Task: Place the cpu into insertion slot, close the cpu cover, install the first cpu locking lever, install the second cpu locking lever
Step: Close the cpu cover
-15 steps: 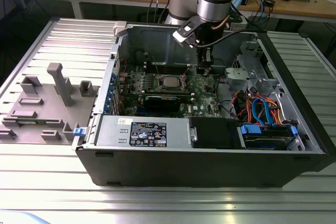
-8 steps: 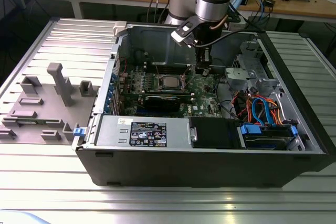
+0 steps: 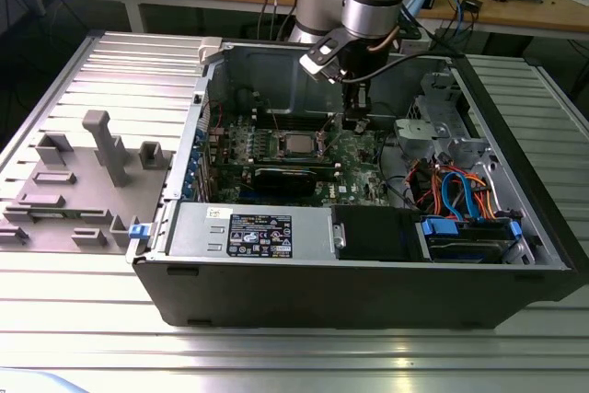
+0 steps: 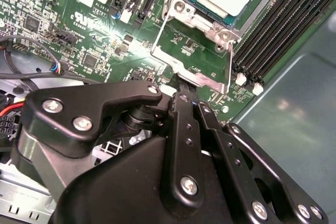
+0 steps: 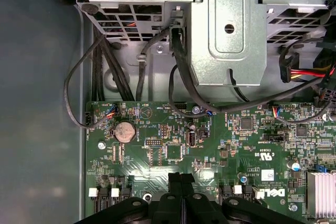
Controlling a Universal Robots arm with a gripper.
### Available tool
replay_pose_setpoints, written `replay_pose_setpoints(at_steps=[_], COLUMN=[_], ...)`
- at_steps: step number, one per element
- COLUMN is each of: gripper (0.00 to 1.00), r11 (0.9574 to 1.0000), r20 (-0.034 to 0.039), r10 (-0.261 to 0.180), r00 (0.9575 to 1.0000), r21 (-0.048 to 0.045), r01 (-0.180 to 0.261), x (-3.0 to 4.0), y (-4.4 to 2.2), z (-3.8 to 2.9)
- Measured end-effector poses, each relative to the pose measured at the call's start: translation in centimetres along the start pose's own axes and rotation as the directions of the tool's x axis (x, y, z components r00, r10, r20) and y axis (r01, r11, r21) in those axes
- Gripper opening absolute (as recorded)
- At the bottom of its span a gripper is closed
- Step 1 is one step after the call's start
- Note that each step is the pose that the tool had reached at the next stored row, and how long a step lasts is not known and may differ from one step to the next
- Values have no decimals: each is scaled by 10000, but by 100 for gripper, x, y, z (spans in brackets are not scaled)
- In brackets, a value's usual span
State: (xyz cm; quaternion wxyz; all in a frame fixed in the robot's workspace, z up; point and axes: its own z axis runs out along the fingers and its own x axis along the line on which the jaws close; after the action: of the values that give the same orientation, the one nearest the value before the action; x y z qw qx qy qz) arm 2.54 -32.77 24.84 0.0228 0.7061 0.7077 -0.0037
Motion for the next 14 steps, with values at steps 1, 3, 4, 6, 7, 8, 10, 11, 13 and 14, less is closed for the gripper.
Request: replay_pose_setpoints(at_steps=[1,3,4,6,7,8,10,11,13,14], gripper=[11,11,11,11,11,11,11,11,11,11], r11=[10000,10000,10000,10000,10000,10000,10000,10000,10000,10000], r20=[0,1,0,0,0,1,0,1,0,0], r10=[-1,-1,-1,-2,-1,-1,-1,-2,-1,-2], r00=[10000,10000,10000,10000,10000,10000,10000,10000,10000,10000], r21=[0,0,0,0,0,0,0,0,0,0], r01=[1,1,1,2,1,1,1,2,1,2], x=[0,0,0,0,0,0,0,0,0,0], y=[-3,-11,-16,-24,-29,-33,-40,-42,-49,-50], z=[0,0,0,0,-1,-1,-1,-1,-1,-1])
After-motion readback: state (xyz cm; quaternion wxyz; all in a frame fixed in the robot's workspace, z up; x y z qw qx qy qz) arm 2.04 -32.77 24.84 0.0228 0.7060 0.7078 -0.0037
